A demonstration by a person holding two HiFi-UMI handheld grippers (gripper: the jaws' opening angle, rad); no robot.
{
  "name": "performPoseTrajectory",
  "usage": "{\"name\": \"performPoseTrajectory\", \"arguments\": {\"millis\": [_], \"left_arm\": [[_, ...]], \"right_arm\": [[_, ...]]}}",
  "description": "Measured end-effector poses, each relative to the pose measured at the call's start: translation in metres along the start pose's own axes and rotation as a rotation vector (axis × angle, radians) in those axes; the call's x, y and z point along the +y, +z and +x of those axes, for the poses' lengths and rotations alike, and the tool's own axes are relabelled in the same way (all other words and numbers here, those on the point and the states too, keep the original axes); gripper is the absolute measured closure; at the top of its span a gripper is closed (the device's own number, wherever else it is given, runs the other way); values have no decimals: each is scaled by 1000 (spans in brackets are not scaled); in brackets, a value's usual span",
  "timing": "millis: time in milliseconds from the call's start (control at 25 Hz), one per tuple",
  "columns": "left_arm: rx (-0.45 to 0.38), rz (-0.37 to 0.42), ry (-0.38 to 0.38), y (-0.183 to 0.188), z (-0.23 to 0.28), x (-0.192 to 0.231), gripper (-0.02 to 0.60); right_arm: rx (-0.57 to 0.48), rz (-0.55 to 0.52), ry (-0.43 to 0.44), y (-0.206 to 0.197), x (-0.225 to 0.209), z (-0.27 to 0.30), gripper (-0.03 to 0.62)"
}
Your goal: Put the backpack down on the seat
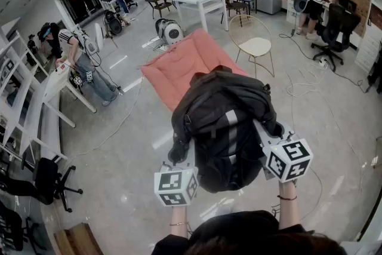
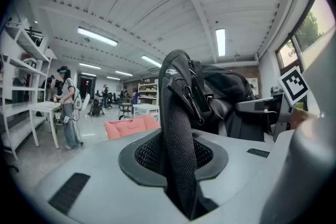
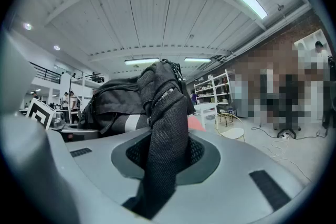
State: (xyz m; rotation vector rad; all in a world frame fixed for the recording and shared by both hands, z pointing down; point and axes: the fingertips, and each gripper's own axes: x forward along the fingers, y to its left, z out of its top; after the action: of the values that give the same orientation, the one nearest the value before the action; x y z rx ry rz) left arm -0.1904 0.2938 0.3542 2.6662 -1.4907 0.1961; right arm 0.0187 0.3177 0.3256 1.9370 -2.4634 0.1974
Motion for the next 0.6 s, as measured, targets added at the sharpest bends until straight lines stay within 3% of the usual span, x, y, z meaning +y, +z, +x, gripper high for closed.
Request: {"name": "performPoseTrajectory", "arguments": {"millis": [600], "left_arm": [[29,-11,9,-11,15,-3,489]], "right_arm": [[26,9,1,-11,-14,10,503]]}}
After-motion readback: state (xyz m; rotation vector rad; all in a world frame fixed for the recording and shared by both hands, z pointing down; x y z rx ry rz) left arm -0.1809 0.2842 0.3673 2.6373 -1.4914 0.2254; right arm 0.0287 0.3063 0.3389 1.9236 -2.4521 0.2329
